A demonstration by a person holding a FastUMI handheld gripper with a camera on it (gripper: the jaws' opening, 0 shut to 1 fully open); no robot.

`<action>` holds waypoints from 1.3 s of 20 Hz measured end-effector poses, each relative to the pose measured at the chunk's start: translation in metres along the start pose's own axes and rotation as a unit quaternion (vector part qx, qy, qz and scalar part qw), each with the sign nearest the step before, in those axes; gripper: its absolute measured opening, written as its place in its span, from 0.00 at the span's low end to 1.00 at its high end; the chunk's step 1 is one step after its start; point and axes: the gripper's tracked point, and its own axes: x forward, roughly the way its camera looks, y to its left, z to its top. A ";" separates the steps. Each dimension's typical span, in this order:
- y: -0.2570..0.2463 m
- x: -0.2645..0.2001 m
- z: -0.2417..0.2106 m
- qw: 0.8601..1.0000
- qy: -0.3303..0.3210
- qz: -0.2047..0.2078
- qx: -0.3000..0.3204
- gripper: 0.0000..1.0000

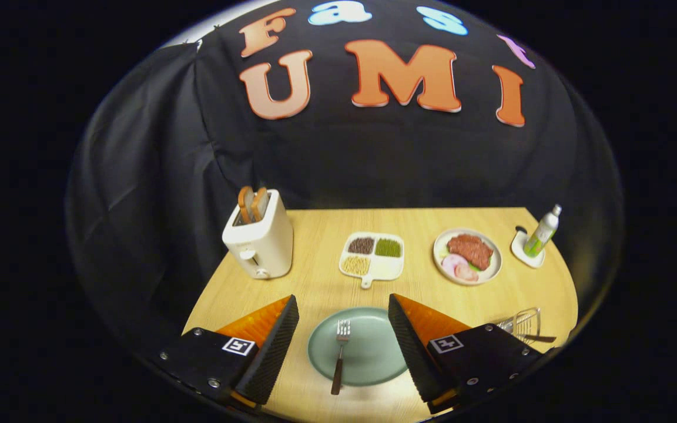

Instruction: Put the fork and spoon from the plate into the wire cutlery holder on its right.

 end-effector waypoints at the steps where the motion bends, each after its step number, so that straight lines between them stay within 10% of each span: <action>1: -0.001 0.009 -0.014 1.000 0.027 -0.003 0.005 0.92; 13: -0.004 0.080 -0.142 0.962 0.271 -0.017 -0.020 0.78; 26: -0.002 0.107 -0.188 0.930 0.360 -0.064 -0.033 0.21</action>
